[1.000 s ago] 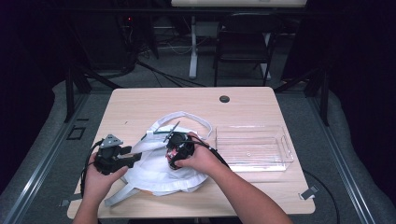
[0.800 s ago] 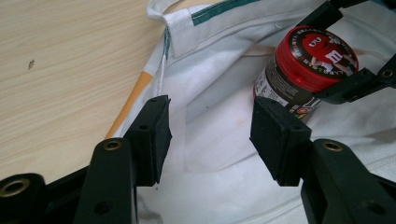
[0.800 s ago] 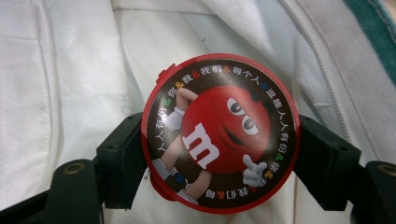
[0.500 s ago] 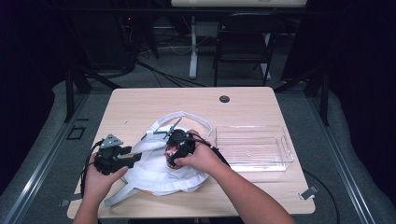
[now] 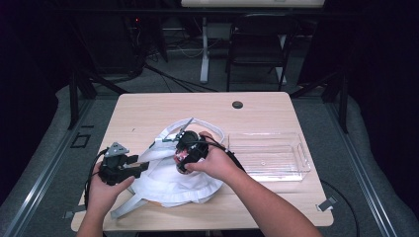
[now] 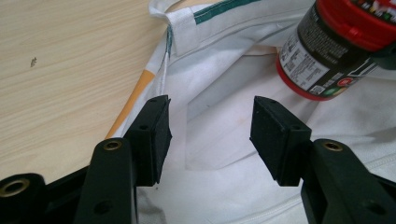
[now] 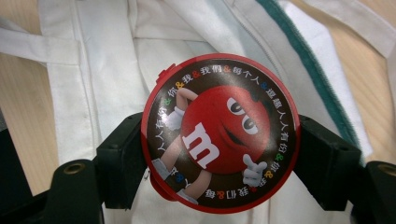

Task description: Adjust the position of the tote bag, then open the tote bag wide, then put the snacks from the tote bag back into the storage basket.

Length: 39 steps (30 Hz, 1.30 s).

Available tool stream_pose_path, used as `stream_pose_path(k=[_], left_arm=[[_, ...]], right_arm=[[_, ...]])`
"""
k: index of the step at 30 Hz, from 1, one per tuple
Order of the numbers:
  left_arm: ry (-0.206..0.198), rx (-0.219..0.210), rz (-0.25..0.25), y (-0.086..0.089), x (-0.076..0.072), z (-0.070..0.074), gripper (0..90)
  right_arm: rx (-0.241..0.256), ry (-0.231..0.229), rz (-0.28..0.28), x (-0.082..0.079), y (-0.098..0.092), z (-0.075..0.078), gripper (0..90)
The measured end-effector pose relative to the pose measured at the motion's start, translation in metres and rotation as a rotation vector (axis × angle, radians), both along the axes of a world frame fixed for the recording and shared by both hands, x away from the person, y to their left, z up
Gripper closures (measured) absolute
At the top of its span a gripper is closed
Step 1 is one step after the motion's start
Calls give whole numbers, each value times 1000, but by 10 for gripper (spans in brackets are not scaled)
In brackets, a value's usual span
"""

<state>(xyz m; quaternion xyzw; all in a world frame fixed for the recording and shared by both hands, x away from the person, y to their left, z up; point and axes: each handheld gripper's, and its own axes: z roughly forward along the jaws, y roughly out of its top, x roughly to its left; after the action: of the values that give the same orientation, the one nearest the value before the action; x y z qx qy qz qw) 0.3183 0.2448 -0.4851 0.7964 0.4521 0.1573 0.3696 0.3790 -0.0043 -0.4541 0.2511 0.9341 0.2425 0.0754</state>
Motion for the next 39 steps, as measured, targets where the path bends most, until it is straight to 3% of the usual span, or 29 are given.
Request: stream_pose_path(k=[19,39], left_arm=[[5,-5,21,4,-3,-1,477],[6,-1,19,3,-3,-1,475]], right_arm=[[7,-23,-39,-6,-28,43,253],[-3,-53,-68,-6,-56,65,253]])
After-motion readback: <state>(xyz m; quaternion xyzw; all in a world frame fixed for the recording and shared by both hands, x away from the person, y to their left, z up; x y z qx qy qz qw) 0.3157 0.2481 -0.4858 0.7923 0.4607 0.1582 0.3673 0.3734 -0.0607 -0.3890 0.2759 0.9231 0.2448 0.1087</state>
